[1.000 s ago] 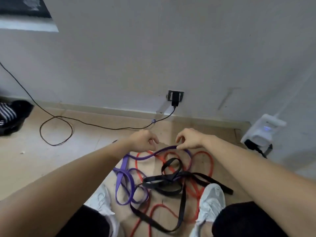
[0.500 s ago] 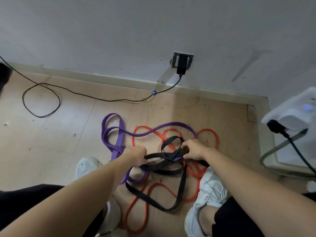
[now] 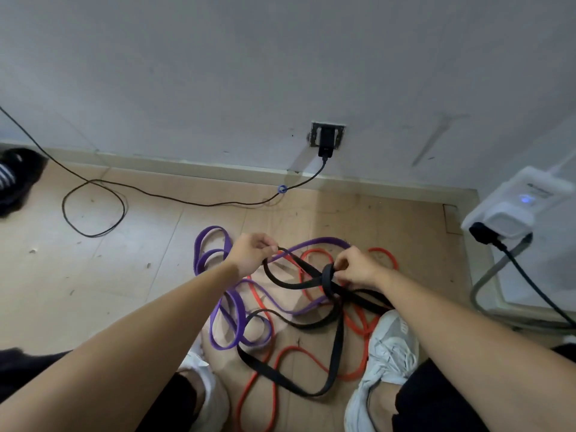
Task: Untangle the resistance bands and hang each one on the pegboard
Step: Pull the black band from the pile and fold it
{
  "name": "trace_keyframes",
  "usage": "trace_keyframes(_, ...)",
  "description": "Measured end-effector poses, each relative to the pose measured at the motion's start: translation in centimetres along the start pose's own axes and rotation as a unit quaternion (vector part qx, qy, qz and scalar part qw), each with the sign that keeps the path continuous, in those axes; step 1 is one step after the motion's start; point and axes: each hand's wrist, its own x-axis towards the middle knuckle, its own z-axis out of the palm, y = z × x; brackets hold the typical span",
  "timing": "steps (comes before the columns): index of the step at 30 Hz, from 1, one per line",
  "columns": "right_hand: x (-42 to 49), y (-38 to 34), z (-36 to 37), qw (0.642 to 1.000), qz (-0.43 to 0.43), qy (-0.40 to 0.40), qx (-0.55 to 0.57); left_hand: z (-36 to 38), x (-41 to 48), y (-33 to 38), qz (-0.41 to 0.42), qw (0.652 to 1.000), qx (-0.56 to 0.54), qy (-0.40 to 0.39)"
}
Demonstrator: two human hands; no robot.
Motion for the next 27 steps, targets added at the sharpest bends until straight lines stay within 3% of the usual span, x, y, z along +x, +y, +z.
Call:
trace_keyframes(4, -0.4, -2.6, -2.6, 0.99, -0.011, 0.13, 0.051, 0.5, -0.6, 3.4, 0.04, 0.999, -0.025, -0.02)
trace_keyframes(7, -1.1, -4.3, -3.7, 0.98, -0.057, 0.163, 0.099, 0.9, -0.7, 5.1, 0.057, 0.998, -0.033, -0.018)
trace_keyframes(12, -1.8, -6.0, -4.9, 0.98, -0.061, -0.041, 0.186, 0.4, -1.0, 8.0, 0.078, 0.993, -0.087, 0.026)
trace_keyframes(14, -1.8, -6.2, -5.5, 0.978, -0.041, -0.083, 0.189, -0.5, -1.3, 9.3, 0.09, 0.99, -0.102, 0.043)
trace_keyframes(17, -1.8, -5.8, -5.6, 0.967, -0.002, -0.096, 0.236, -2.5, -2.2, 11.6, 0.108, 0.986, -0.108, 0.066)
trace_keyframes(23, -2.2, -2.8, -1.9, 0.985, 0.005, -0.101, 0.136, -8.2, -4.3, 17.0, 0.133, 0.972, -0.151, 0.123)
trace_keyframes(27, -2.9, -1.9, 0.6, 0.981, 0.024, -0.085, 0.172, -11.0, -6.5, 18.5, 0.147, 0.972, -0.112, 0.146)
